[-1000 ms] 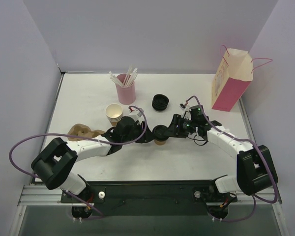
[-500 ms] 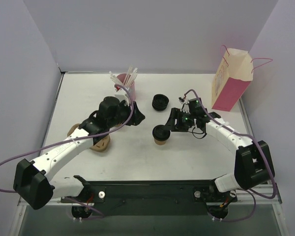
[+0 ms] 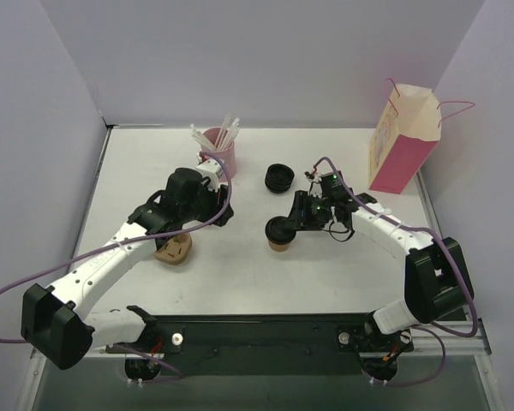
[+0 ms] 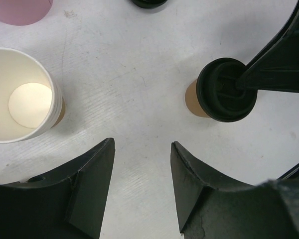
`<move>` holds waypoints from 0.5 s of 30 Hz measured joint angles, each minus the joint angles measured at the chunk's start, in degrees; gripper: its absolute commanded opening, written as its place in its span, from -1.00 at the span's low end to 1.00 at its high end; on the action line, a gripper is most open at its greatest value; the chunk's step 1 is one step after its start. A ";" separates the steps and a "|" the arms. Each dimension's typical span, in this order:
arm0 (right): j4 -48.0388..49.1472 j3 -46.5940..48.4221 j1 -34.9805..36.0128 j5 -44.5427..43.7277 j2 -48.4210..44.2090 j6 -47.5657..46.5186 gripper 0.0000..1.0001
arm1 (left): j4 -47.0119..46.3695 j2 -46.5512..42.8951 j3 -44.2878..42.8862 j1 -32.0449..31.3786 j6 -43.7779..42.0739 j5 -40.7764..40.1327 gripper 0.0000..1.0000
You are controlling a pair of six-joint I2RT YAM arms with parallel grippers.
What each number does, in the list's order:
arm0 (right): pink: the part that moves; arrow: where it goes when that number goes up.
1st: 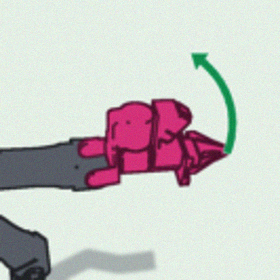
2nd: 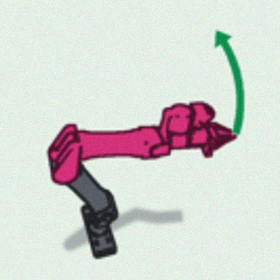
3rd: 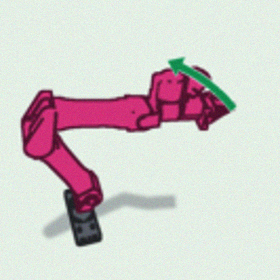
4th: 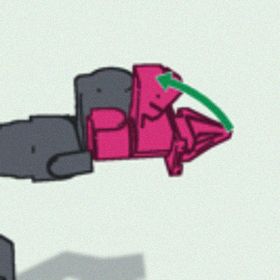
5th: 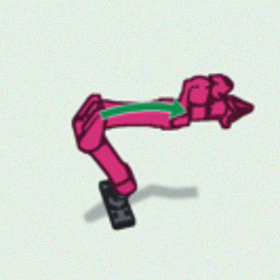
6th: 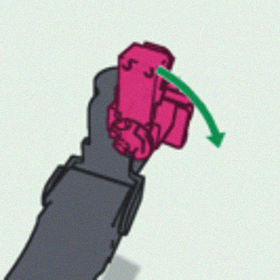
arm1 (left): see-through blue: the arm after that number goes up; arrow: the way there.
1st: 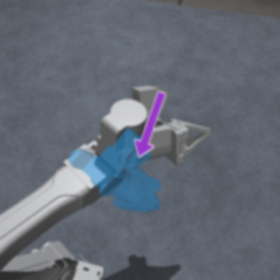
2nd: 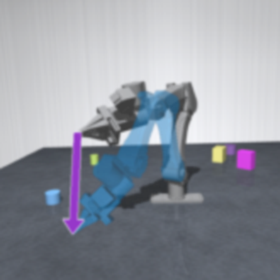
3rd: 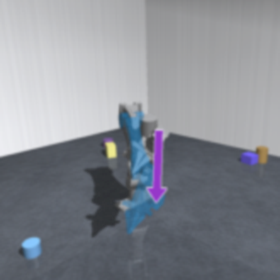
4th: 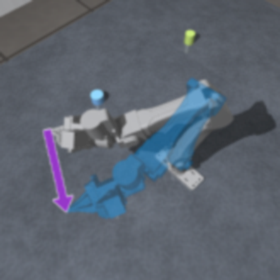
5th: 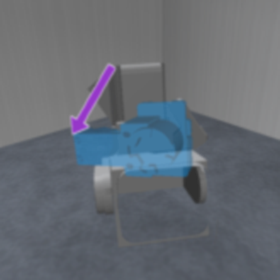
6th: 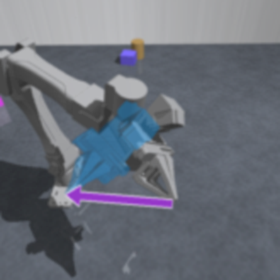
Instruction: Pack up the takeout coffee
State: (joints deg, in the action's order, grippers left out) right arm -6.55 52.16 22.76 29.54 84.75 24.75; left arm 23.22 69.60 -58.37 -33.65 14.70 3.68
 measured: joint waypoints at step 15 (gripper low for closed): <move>2.01 9.97 -14.25 -5.70 9.14 1.49 -0.29 | 0.35 -9.31 1.97 0.00 -2.54 -7.04 0.18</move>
State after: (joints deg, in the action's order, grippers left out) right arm -4.54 62.13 8.51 23.83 93.89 26.24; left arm 23.57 60.29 -56.40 -33.65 12.16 -3.36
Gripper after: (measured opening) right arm 0.380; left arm 0.589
